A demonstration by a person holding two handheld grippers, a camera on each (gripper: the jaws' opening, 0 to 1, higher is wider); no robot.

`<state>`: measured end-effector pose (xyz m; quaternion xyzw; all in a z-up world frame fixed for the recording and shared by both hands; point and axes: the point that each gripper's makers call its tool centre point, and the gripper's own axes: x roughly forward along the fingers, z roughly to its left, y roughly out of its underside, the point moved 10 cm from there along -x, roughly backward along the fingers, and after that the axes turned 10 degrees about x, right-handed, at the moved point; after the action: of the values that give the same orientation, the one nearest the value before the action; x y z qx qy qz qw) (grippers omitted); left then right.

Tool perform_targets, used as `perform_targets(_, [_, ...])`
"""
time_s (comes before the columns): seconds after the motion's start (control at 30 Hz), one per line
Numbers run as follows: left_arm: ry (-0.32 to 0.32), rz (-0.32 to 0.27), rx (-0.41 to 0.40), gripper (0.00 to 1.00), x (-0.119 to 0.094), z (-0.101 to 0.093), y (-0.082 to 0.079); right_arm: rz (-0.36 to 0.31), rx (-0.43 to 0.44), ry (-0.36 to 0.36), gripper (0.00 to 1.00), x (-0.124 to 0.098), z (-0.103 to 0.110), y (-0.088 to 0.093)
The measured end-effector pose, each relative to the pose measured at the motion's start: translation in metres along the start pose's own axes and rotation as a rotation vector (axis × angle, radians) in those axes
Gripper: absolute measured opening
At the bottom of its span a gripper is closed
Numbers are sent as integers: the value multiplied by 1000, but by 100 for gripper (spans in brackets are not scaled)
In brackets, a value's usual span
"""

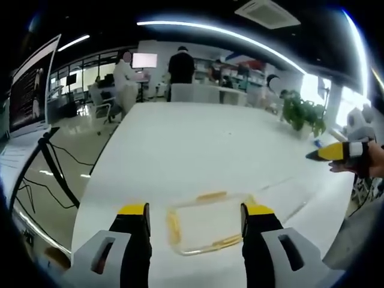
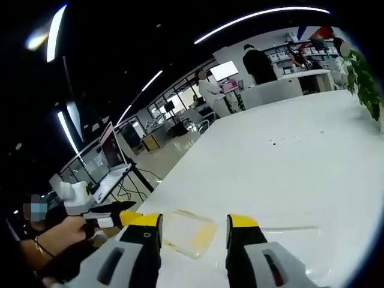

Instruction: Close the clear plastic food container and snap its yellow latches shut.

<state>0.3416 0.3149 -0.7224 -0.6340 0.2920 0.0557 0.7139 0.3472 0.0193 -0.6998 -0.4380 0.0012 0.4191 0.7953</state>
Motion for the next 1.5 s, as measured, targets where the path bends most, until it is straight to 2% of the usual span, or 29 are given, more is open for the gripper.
perform_targets(0.33, [3, 41, 12, 58, 6, 1, 12, 8, 19, -7, 39, 11, 5, 5])
perform_targets(0.5, [-18, 42, 11, 56, 4, 3, 13, 13, 11, 1, 38, 17, 7, 7])
perform_targets(0.57, [-28, 42, -3, 55, 4, 5, 14, 18, 8, 2, 38, 21, 8, 9])
perform_targets(0.67, [-25, 28, -63, 53, 10, 9, 20, 27, 17, 2, 36, 27, 9, 15])
perform_targets(0.73, [-21, 42, -87, 53, 15, 11, 23, 40, 19, -3, 36, 32, 10, 19])
perform_targets(0.97, [-15, 58, -60, 50, 24, 11, 27, 68, 33, -14, 34, 46, 14, 28])
perform_targets(1.2, [-46, 79, -24, 48, 32, 10, 32, 59, 16, 31, 33, 62, 16, 31])
perform_targets(1.5, [-43, 91, 3, 44, 39, 7, 35, 59, -2, 76, 28, 75, 15, 44])
